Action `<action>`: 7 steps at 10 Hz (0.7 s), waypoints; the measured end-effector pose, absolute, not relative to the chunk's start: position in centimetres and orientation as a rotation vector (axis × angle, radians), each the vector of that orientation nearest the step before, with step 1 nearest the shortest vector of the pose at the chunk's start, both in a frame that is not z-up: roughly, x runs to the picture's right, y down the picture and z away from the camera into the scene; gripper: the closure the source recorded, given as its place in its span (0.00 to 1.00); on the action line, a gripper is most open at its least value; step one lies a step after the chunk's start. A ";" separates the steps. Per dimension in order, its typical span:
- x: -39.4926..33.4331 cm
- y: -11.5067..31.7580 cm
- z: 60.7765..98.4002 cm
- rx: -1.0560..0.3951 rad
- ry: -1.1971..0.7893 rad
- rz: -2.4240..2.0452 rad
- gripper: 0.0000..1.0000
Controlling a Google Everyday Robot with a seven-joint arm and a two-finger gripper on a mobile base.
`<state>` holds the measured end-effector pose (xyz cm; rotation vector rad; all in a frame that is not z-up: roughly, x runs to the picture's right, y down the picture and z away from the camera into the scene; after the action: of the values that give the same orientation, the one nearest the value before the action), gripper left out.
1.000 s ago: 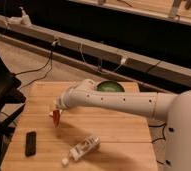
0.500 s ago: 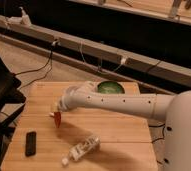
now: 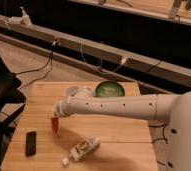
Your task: Place the pepper on the white sponge
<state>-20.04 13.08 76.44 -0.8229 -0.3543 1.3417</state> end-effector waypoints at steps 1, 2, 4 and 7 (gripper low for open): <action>-20.3 12.8 76.7 -0.823 -0.355 1.338 0.80; -20.4 12.3 77.0 -0.818 -0.361 1.343 0.89; -20.1 10.9 78.1 -0.802 -0.376 1.390 1.00; -20.4 7.8 80.6 -0.797 -0.383 1.436 1.00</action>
<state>-20.39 7.76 80.59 -0.7972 -0.3825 1.4360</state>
